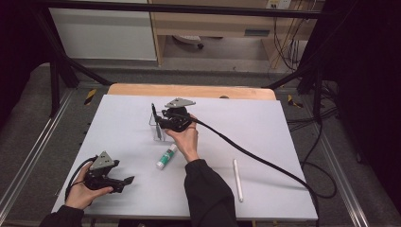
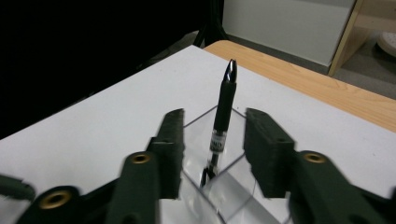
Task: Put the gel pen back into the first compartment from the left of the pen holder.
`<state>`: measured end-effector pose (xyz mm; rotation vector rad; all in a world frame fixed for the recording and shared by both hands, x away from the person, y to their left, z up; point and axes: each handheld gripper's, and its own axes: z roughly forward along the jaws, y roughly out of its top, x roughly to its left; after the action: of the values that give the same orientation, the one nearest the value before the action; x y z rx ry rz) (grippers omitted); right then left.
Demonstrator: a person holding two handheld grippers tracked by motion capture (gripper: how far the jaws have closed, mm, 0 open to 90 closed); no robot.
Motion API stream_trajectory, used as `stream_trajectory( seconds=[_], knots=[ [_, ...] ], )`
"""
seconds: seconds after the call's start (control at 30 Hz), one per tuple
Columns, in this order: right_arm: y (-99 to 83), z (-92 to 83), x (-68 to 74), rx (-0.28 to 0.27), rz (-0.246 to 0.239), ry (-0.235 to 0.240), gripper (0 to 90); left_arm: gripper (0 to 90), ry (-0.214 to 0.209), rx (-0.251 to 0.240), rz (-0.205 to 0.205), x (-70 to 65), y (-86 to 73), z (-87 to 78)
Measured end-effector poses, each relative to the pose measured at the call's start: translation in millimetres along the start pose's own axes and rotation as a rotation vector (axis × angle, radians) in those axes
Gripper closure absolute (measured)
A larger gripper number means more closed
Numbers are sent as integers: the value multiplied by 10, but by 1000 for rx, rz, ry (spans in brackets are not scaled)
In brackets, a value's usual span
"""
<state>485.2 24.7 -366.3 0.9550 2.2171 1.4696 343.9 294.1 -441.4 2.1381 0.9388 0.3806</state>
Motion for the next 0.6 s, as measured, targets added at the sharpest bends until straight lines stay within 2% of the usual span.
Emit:
stream_trajectory(
  seconds=[0.2,0.33,0.47,0.6],
  knots=[
    [30,-358,9,54,-37,-3,332,108,4,1,2,-2,2,-2],
    [-35,-615,-39,80,-50,-12,184,108,4,4,-1,1,1,0],
    [-137,-852,-120,155,-50,-24,116,107,4,7,4,-5,4,4],
    [-285,-1085,-218,179,-46,-41,93,108,5,5,0,-3,6,-2]
  ],
)
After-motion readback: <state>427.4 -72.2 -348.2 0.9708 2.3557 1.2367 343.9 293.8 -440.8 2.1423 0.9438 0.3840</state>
